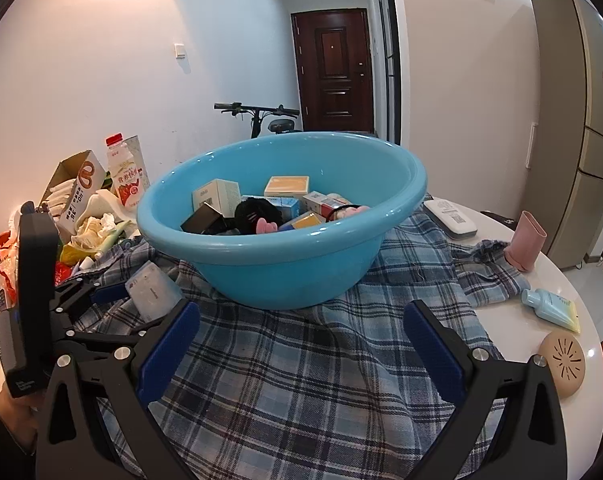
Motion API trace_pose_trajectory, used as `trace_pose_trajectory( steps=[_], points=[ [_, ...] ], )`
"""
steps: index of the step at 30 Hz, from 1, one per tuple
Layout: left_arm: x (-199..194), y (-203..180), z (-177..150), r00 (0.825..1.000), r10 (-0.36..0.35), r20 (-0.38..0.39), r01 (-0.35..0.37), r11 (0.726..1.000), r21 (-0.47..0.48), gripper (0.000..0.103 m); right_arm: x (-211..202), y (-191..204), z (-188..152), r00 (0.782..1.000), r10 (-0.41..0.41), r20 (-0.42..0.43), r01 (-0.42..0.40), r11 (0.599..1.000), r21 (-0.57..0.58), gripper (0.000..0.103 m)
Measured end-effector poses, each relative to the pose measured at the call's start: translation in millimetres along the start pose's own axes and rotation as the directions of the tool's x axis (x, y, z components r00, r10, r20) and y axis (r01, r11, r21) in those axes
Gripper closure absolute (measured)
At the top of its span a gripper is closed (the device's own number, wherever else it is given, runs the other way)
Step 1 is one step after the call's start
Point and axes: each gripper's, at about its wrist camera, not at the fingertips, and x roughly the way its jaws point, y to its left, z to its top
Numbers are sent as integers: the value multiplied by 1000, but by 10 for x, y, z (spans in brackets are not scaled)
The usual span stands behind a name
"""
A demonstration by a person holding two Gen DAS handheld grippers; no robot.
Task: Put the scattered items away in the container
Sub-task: 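Lift the wipes pack and carry it over the basin with the left gripper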
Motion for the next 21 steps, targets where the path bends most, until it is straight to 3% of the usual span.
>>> trace_pose_trajectory(
  steps=[7,21],
  points=[
    [-252,28,107,997,-31,64,35,997,-66,28,-76,110,17,998,43,54,-41,998,-41,0],
    [-681,79,232,980,-58,190,75,993,-85,27,-183,203,133,998,-16,63,18,999,-32,0]
  ],
)
